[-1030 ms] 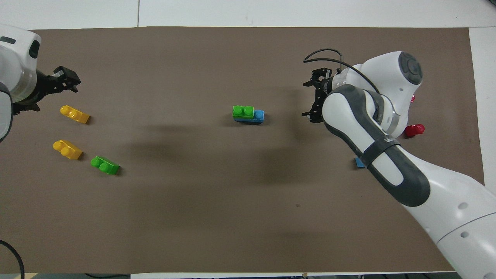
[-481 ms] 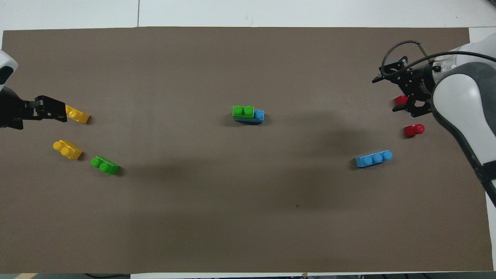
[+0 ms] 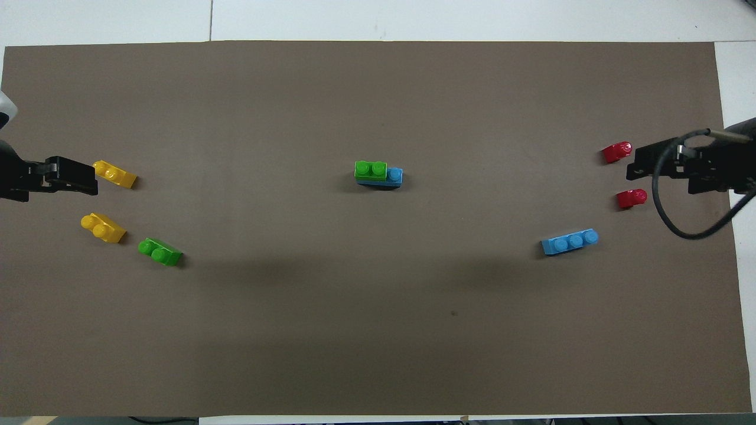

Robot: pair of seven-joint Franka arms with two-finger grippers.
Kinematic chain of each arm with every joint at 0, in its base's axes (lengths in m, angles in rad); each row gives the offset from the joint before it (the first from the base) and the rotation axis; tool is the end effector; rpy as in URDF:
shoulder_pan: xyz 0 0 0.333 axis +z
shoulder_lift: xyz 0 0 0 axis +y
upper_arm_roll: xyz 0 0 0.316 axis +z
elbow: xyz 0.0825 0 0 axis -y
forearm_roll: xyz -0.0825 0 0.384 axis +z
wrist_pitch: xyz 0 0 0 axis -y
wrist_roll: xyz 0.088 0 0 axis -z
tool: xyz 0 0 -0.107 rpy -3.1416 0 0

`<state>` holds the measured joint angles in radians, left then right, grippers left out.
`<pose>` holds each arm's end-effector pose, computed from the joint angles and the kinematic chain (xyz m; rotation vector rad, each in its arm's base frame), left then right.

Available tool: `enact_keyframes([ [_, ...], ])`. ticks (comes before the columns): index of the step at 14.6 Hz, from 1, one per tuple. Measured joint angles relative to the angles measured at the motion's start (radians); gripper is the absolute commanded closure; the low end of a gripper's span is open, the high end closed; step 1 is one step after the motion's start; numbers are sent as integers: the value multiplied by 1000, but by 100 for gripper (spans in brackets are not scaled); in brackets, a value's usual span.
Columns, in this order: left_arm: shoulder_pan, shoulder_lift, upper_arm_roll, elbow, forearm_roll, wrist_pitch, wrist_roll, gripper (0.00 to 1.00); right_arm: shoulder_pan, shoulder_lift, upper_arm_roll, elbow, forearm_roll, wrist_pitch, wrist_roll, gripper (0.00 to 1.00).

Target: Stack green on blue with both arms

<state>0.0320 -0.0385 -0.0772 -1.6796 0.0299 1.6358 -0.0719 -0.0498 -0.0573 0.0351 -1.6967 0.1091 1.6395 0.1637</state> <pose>0.5461 -0.0224 0.5998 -3.1083 -0.0385 0.0054 0.5412 0.0035 0.6028 -3.0219 0.2818 0.0120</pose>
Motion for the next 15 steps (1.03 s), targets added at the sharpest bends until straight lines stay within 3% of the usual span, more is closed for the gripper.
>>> enact_keyframes([
  [5,2,-1,7,8,-51,0,-6,0,0,-23,3,-13,-82,-15,-128,0],
  [15,2,-1,7,11,-53,1,-15,0,1,-22,10,-18,-105,-15,-141,0],
])
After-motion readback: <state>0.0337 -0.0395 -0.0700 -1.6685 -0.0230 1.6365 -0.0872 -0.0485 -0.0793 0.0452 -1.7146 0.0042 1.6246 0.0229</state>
